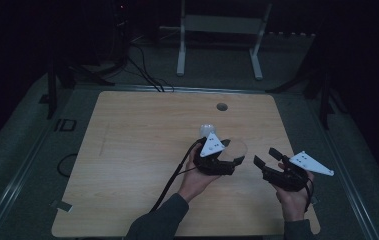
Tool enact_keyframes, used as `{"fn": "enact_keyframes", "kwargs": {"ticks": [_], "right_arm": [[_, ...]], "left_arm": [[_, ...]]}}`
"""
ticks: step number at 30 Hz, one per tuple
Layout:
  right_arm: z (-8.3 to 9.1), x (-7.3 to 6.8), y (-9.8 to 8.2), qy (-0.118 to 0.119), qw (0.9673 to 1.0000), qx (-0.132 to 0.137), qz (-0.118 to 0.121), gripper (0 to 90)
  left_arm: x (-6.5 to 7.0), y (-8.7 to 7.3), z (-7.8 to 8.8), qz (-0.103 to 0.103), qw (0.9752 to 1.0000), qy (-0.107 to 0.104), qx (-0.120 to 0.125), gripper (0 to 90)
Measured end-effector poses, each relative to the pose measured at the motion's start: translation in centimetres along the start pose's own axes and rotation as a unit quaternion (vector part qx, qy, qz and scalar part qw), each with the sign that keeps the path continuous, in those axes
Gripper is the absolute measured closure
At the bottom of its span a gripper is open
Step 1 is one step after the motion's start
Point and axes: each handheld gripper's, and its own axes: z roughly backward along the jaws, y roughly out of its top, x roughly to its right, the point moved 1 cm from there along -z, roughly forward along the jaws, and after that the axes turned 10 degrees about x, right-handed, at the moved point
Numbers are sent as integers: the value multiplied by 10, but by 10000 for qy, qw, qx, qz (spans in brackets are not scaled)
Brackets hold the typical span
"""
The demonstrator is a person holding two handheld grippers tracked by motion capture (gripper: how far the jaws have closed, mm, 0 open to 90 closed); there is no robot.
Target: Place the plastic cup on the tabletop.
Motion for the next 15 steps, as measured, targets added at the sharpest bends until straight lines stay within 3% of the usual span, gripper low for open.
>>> {"fn": "enact_keyframes", "kwargs": {"ticks": [15], "right_arm": [[1, 1, 0, -8, 10000, 8, 5, 295]], "left_arm": [[0, -6, 1, -64, 10000, 47, 47, 296]]}}
